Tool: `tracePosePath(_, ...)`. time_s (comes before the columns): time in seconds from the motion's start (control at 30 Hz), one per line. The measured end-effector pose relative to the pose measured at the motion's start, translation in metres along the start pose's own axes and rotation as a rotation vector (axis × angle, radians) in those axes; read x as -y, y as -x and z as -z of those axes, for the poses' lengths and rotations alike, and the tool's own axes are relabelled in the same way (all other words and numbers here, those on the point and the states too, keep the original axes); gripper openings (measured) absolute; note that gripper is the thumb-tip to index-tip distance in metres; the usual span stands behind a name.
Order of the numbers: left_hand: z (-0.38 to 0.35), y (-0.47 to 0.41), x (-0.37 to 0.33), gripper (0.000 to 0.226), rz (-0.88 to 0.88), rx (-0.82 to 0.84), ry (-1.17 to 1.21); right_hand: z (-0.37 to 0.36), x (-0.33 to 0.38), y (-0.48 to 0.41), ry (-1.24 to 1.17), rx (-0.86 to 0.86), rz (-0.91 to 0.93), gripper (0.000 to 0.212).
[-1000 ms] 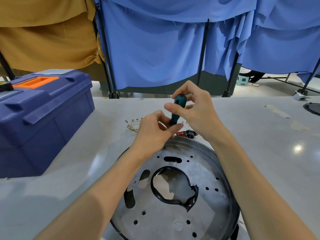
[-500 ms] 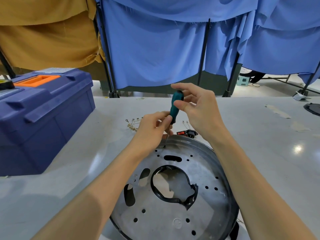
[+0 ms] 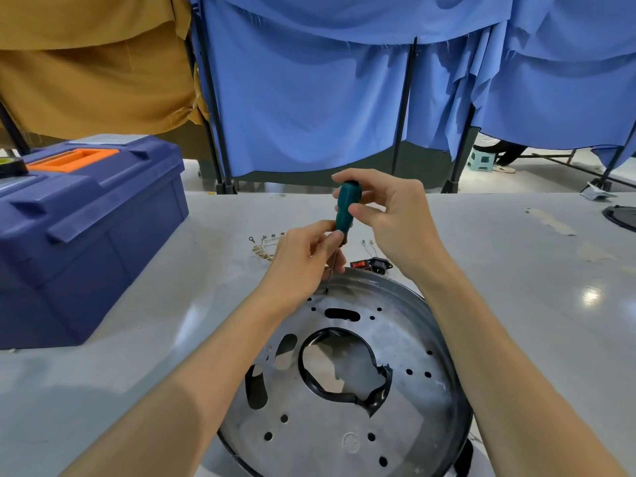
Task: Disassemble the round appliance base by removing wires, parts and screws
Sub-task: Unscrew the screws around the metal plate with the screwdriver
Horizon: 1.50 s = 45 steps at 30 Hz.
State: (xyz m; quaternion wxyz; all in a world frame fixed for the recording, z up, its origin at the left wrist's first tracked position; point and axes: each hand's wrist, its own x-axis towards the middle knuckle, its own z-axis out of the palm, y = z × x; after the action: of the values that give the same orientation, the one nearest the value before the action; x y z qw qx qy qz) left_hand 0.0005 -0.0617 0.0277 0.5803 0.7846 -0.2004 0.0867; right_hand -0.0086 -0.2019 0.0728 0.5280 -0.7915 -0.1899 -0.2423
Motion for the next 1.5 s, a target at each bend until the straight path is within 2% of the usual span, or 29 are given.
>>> tracePosePath(0.1,0.001,-0.0018,0.0002,0.017,0.018,-0.047,-0.028,-0.0028,0.0001,0.0003,-0.036,0.042,-0.006,0.029)
tracePosePath(0.27,0.0005,-0.0004,0.0007,0.035,0.01,-0.101,-0.045,-0.0019,-0.001,0.0002,-0.008,-0.007,0.014,0.025)
tracePosePath(0.4,-0.0009,-0.0006,0.0015,0.017,-0.031,-0.006,-0.053,-0.0019,-0.0002,-0.0014,-0.039,-0.016,0.009,0.034)
tracePosePath(0.5,-0.0012,-0.0008,0.0021,0.021,-0.02,0.024,-0.002,-0.002,0.0,-0.0009,-0.1,0.015,-0.007,0.031)
tracePosePath(0.6,-0.0008,-0.0014,0.0017,0.017,0.002,0.018,-0.035,-0.0047,0.0,0.0005,0.008,0.019,-0.004,0.024)
tracePosePath(0.73,-0.0007,-0.0002,0.0019,0.026,0.01,-0.051,-0.043,-0.0056,0.0008,0.0002,0.087,0.002,0.01,0.037)
tracePosePath(0.83,0.0006,0.0009,0.0009,0.016,-0.026,-0.012,0.007,-0.0036,0.0019,-0.0003,0.063,-0.006,0.008,0.045)
tracePosePath(0.93,0.0002,0.0021,-0.0007,0.015,-0.045,0.027,-0.045,-0.0027,0.0021,0.0003,0.08,0.008,0.002,0.04)
tracePosePath(1.1,-0.0005,0.0008,-0.003,0.018,-0.009,-0.035,-0.071,-0.0058,0.0042,0.0017,0.029,0.038,0.02,0.028)
tracePosePath(1.2,0.0005,0.0024,-0.0027,0.027,0.009,-0.077,-0.059,-0.0052,0.0049,0.0016,0.041,0.016,0.027,0.029)
tracePosePath(1.3,0.0015,0.0022,-0.0009,0.016,-0.008,-0.048,-0.005,-0.0034,0.0053,0.0005,0.039,-0.024,0.014,0.04)
tracePosePath(1.37,0.0011,0.0016,-0.0001,0.02,-0.042,-0.028,-0.065,-0.0034,0.0049,0.0001,0.038,-0.016,0.008,0.042)
tracePosePath(1.5,0.0006,-0.0003,0.0005,0.018,-0.024,-0.04,-0.095,-0.0056,0.0048,0.0015,-0.007,0.029,0.008,0.027)
